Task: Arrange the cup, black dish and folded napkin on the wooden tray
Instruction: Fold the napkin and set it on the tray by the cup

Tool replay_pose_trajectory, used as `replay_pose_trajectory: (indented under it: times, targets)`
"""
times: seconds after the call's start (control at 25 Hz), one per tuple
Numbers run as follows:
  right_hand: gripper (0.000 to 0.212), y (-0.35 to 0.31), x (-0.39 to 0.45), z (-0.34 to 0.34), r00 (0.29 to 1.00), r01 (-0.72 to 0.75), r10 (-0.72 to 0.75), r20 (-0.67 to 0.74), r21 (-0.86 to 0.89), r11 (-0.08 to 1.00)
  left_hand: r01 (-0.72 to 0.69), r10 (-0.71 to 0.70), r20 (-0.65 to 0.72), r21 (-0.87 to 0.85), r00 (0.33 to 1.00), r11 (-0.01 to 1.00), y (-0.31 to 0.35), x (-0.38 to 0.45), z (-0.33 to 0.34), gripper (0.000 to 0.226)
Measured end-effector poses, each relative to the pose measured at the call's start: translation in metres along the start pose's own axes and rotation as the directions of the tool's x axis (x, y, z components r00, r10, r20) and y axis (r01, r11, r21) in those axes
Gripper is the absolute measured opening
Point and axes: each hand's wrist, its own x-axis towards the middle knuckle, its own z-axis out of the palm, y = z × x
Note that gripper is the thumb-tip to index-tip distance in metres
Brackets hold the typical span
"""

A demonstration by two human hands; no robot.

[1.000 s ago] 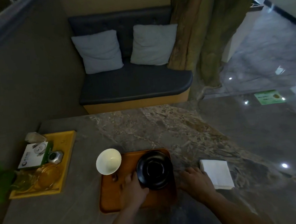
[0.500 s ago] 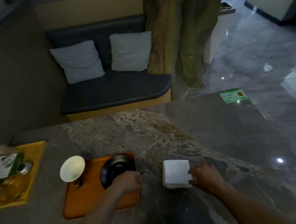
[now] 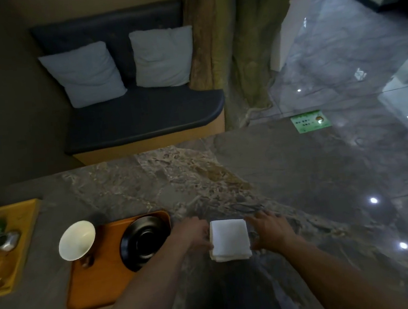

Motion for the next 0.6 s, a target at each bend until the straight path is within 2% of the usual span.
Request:
replay_pose_trajectory:
  times: [0.2,0.4,0.6]
  targets:
    - [0.095,-0.014,0.023,0.007,1.000,0.009,-0.009,0.011,-0.031,0.999,0.030,-0.031,-0.033,-0.029,0.999,0.999,0.011,0.027,0.004,0.071]
    - [0.094,-0.019,0.030,0.018,1.000,0.016,-0.017,-0.010,-0.092,0.996,0.023,-0.027,-0.116,-0.038,0.993,0.999,0.018,0.037,0.016,0.062]
    - [0.091,-0.021,0.024,0.023,0.996,0.009,-0.011,-0.086,-0.030,1.000,0.031,-0.056,-0.199,-0.130,0.978,0.991,0.023,0.033,0.021,0.054]
